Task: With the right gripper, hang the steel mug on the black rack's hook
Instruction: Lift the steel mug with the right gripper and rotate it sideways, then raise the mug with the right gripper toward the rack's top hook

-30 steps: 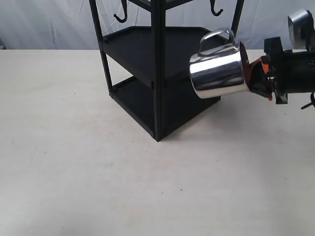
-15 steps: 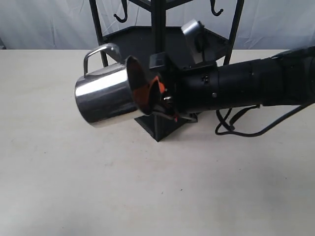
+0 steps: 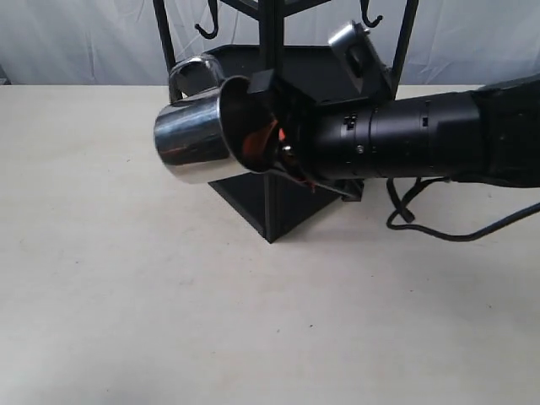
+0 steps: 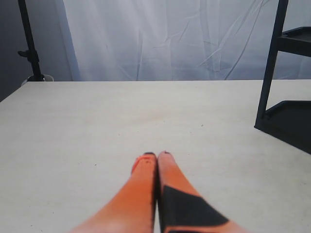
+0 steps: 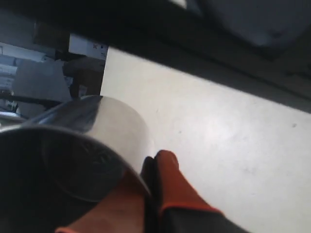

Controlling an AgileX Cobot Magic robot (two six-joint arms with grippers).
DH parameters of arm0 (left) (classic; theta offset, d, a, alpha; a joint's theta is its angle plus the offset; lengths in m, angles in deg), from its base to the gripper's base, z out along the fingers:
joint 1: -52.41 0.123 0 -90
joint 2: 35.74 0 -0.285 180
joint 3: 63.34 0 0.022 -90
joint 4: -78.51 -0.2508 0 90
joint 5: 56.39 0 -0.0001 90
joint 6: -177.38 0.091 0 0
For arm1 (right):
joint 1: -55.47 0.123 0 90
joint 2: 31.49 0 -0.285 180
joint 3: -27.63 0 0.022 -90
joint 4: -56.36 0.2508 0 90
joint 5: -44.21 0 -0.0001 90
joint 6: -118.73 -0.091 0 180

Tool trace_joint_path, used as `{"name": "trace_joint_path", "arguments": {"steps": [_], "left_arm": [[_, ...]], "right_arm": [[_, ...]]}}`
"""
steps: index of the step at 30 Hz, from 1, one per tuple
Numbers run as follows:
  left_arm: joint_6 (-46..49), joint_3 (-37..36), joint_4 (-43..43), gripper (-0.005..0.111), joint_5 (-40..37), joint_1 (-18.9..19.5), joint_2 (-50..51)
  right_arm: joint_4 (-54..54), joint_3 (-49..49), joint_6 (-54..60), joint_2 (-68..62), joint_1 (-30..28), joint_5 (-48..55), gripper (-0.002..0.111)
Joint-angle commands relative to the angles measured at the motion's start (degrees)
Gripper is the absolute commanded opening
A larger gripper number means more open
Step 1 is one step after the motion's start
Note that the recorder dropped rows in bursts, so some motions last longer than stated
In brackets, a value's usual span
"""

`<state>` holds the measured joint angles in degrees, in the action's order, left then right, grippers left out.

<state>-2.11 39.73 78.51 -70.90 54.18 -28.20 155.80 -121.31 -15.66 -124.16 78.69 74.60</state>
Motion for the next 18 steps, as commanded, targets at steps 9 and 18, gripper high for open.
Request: {"name": "trace_joint_path", "arguments": {"steps": [9,18], "left_arm": [[-0.11,-0.29,0.00,0.000,0.78,-0.30,0.25],[-0.11,-0.29,0.00,0.000,0.78,-0.30,0.25]], "right_arm": [[-3.70,12.77,7.94,19.65,-15.94,-2.72,-0.001],[-15.90,13.48,10.30,28.28,-14.72,-40.86,-0.001]]}}
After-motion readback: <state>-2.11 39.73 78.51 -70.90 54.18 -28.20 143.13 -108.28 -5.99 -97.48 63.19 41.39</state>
